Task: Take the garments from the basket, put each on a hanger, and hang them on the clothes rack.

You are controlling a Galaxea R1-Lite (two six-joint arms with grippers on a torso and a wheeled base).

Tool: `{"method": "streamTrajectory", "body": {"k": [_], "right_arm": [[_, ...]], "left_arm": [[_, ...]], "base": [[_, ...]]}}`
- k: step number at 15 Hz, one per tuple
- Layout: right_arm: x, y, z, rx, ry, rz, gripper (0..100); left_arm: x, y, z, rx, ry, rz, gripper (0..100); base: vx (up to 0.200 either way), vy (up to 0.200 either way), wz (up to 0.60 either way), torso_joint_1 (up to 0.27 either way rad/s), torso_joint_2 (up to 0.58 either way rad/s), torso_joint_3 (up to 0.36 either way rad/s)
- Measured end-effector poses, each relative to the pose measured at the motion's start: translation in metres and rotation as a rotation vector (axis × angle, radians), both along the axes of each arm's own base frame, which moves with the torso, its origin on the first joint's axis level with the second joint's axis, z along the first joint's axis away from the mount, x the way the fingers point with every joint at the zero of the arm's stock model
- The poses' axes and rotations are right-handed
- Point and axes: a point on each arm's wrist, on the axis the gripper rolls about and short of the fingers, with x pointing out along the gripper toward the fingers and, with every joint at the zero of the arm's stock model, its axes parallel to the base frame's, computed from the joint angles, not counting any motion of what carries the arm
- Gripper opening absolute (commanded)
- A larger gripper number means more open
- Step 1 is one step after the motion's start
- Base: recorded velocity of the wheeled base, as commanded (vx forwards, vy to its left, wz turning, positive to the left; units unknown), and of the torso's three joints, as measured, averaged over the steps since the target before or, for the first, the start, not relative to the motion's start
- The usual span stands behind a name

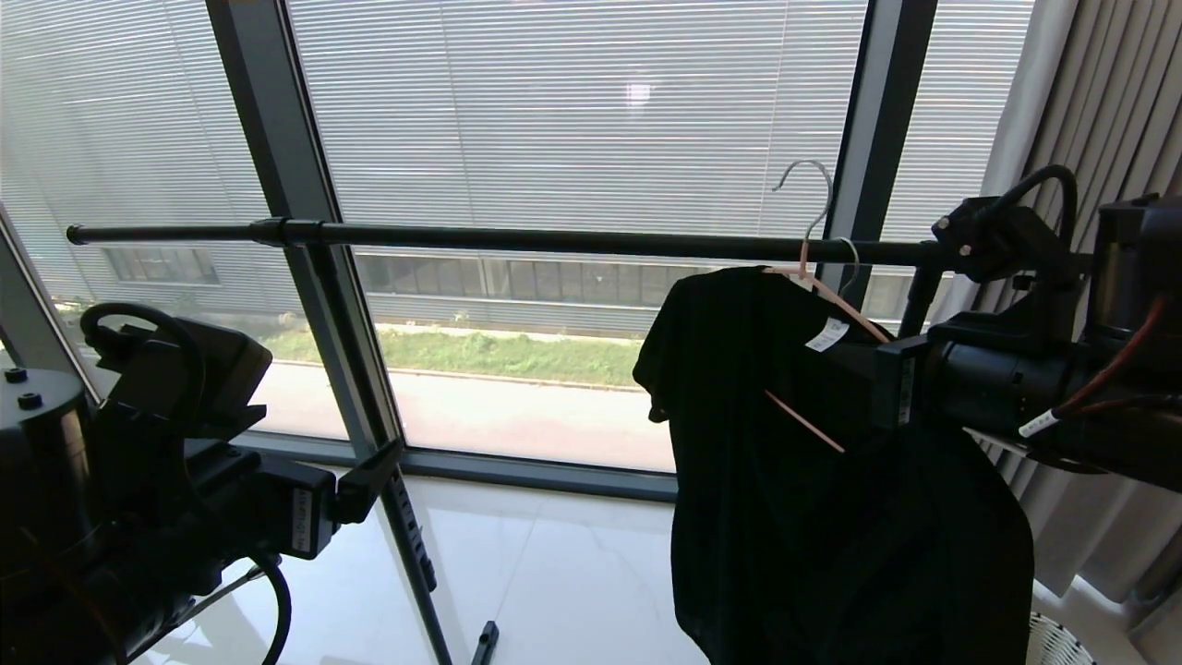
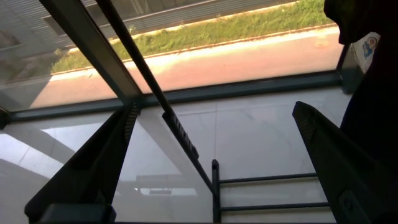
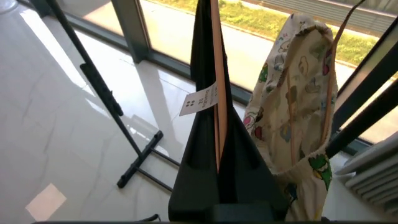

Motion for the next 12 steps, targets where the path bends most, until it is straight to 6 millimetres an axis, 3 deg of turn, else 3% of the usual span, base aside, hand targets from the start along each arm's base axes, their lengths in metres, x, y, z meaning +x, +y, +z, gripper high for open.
{"method": "streamTrajectory", "body": {"k": [6, 12], "right_arm": [[0.008, 0.015, -0.002, -0.008, 0.011, 0.035, 0], [0.048, 0.045, -0.010, -0.019, 0.033, 0.036, 0]], "left_arm": [[-0.001, -0.002, 0.000, 0.000, 0.000, -0.014, 100], [-0.006, -0.006, 0.000, 0.000, -0.002, -0.047, 100]], "base": [[0.000, 0.000, 0.00, 0.000, 0.00, 0.000], [0.000, 0.000, 0.00, 0.000, 0.00, 0.000]]}}
